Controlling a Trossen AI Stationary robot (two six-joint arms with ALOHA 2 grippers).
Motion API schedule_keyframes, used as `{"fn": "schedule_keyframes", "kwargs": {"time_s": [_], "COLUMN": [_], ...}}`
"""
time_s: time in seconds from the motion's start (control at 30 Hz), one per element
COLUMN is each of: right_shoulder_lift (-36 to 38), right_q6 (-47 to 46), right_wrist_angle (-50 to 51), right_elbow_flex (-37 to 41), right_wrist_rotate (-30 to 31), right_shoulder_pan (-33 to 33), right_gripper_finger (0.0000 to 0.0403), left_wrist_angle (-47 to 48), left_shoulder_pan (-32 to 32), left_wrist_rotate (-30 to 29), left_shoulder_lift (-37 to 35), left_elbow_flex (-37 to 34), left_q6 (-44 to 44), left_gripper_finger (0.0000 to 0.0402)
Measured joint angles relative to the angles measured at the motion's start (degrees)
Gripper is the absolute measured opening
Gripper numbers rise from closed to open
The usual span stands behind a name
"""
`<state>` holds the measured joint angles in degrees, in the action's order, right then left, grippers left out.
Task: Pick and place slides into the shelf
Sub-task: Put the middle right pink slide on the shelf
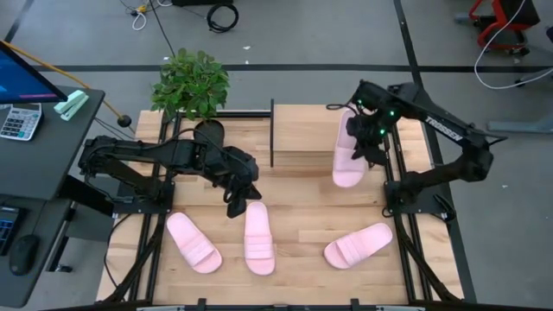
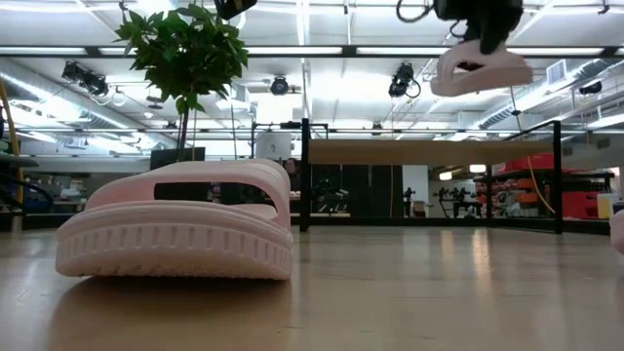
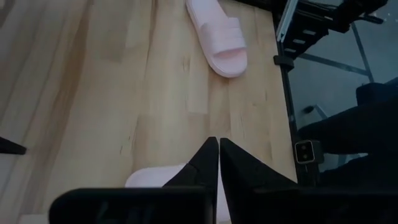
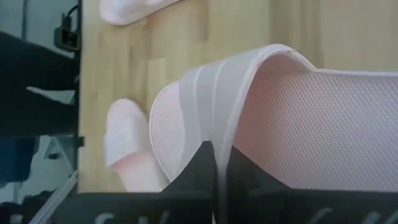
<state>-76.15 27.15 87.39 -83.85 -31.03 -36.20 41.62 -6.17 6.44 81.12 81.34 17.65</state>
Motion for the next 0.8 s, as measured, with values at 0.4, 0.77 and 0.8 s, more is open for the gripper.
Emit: {"fn": "schedule_keyframes", "kwargs": {"time_s": [0.4, 0.77, 0.8], "right_shoulder_lift": [-1.7, -1.72, -1.72], "right_q6": [7.75, 8.95, 8.95], "right_wrist_angle": [-0.2, -0.24, -0.24], "right_elbow_flex": [0.0, 0.0, 0.0], "right_wrist_rotate": [-0.17, -0.13, -0.15], "right_shoulder_pan": [-10.79, -14.81, -14.81], "right_gripper_finger": [0.0009, 0.0009, 0.0009], "left_wrist_angle": [-1.23, -3.26, -3.74], "left_shoulder_pan": [0.65, 5.19, 5.5], "left_wrist_rotate": [-3.31, -3.41, -3.41], "left_shoulder_lift": [0.0, 0.0, 0.0], "left_elbow_flex": [0.0, 0.0, 0.0], "left_q6": [0.96, 0.61, 0.59], "left_gripper_finger": [0.002, 0.001, 0.001]}}
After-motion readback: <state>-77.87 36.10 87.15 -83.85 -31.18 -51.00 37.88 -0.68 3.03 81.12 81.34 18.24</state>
